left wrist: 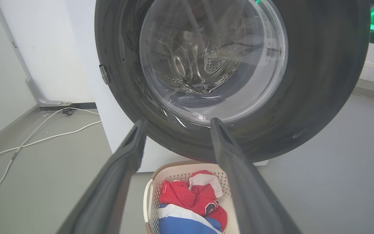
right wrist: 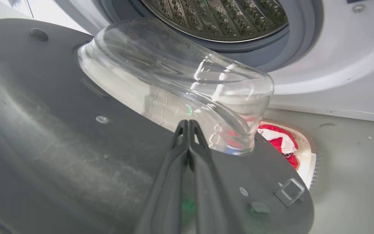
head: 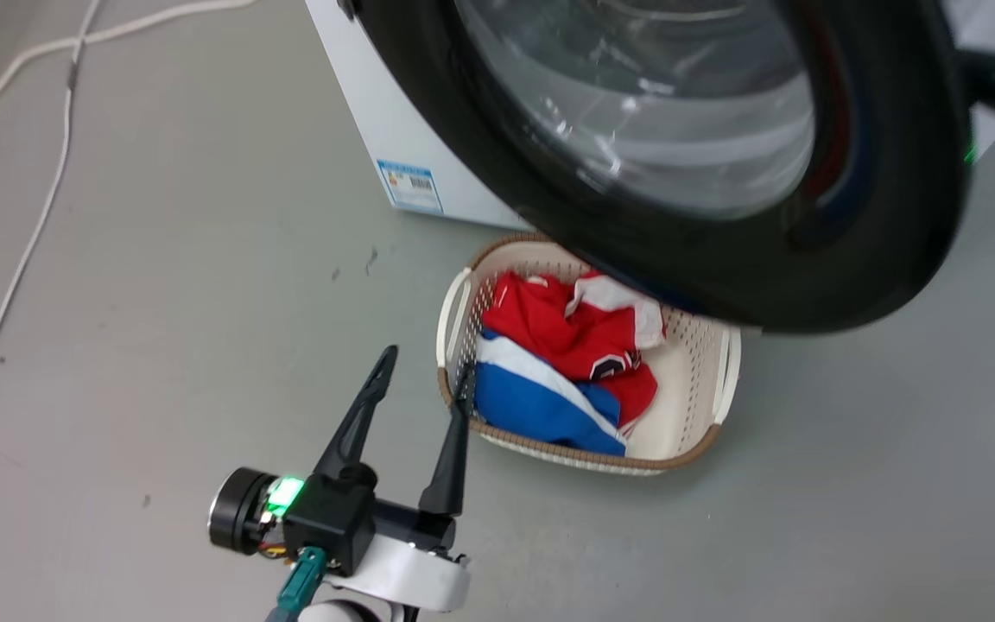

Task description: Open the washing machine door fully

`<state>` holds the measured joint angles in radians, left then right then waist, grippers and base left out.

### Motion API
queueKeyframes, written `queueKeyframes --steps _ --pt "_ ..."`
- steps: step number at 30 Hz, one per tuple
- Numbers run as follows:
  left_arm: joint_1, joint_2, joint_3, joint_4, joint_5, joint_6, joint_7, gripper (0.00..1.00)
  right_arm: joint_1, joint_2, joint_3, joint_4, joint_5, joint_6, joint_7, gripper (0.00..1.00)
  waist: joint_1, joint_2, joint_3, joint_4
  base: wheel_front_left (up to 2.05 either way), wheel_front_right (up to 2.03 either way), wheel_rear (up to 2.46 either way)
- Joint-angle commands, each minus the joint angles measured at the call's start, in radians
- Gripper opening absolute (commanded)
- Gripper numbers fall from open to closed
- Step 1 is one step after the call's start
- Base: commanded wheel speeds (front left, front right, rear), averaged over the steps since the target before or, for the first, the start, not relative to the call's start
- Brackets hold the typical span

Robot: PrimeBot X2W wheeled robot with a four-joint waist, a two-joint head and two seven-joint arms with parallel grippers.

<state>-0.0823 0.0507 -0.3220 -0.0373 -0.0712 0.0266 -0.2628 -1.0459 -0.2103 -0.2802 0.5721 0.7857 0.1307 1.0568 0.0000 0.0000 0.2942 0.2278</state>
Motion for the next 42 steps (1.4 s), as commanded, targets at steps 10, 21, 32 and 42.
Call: queueKeyframes --steps 10,21,32,42 --pt "0.101 -0.001 0.069 0.015 0.02 -0.024 -0.003 1.0 0.251 0.085 0.08 -0.112 0.09 0.0 0.061 0.0 0.0 0.0 -0.179 0.003 0.0 0.0 0.0" --pt "0.164 0.0 0.089 0.007 0.021 -0.011 -0.003 1.0 0.41 0.158 0.179 -0.241 0.208 0.0 0.115 0.0 0.0 0.0 -0.23 0.025 0.0 0.0 0.0" --pt "0.178 -0.001 0.101 0.005 0.03 -0.023 -0.003 1.0 0.513 0.163 0.391 -0.294 0.378 0.0 0.036 0.0 0.0 0.0 -0.251 0.099 0.0 0.0 0.0" --pt "0.19 -0.001 0.118 0.0 0.03 -0.02 -0.003 1.0 0.523 0.163 0.487 -0.274 0.426 0.0 -0.038 0.0 0.0 0.0 -0.26 0.153 0.0 0.0 0.0"
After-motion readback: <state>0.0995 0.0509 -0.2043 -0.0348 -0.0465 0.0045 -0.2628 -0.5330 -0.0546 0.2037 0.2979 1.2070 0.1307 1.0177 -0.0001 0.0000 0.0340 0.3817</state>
